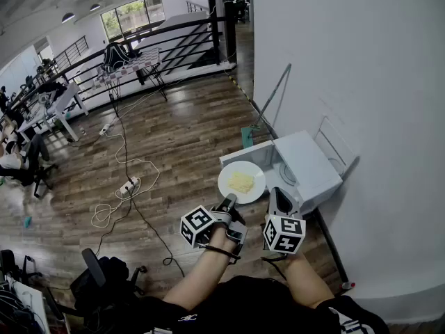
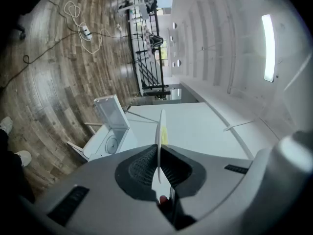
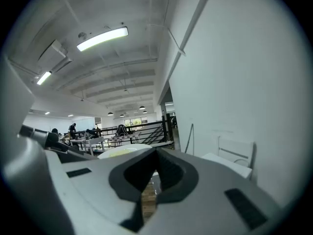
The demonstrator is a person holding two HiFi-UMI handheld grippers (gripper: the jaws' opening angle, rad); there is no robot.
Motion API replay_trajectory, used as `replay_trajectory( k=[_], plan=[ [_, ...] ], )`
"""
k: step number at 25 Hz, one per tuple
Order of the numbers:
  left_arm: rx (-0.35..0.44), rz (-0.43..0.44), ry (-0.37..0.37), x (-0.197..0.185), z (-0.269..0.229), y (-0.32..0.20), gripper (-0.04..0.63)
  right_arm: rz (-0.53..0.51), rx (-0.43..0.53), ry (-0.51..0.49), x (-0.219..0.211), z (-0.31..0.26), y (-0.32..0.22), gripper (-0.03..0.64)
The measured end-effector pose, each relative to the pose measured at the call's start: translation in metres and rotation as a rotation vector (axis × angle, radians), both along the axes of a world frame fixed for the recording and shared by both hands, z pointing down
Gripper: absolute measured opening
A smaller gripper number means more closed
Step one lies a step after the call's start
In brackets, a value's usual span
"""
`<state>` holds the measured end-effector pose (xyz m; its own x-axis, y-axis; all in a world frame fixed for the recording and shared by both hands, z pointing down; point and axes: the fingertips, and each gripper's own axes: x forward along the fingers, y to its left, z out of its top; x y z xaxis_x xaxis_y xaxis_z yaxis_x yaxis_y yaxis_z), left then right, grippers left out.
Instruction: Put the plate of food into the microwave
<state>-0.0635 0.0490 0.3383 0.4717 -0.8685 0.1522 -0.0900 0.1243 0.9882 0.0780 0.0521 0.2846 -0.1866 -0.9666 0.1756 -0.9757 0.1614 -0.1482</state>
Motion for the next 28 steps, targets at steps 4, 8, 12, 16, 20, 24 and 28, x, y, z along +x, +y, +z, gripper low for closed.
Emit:
replay_trajectory(
  k=[4,8,12,16,20,24,28],
  plan=[
    [-0.002,0.004,0.001,0.000,-0.001,0.000,0.012,-0.003,-0.001,0.002,-0.002,0.000,-0.002,0.012],
    [-0.002,0.006,0.004,-0.007,0.001,0.001,0.012,-0.006,0.008,-0.014,-0.010,0.000,-0.002,0.012],
    [-0.003,0.001,0.006,-0.018,0.005,0.003,0.012,-0.007,0.018,-0.007,-0.022,0.002,-0.001,0.012],
    [-0.002,-0.002,0.014,-0.033,0.005,0.008,0.012,-0.020,0.016,0.008,-0.039,0.000,0.003,0.012],
    [-0.003,0.004,0.024,-0.049,0.008,0.010,0.012,-0.023,0.009,0.030,-0.058,0.004,0.004,0.012],
    [-0.005,0.007,0.031,-0.068,0.012,0.014,0.012,-0.021,0.016,0.036,-0.079,0.004,0.009,0.012],
    [-0.019,0.023,0.040,-0.087,0.019,0.019,0.012,-0.013,0.016,0.047,-0.101,0.006,0.014,0.012]
  ],
)
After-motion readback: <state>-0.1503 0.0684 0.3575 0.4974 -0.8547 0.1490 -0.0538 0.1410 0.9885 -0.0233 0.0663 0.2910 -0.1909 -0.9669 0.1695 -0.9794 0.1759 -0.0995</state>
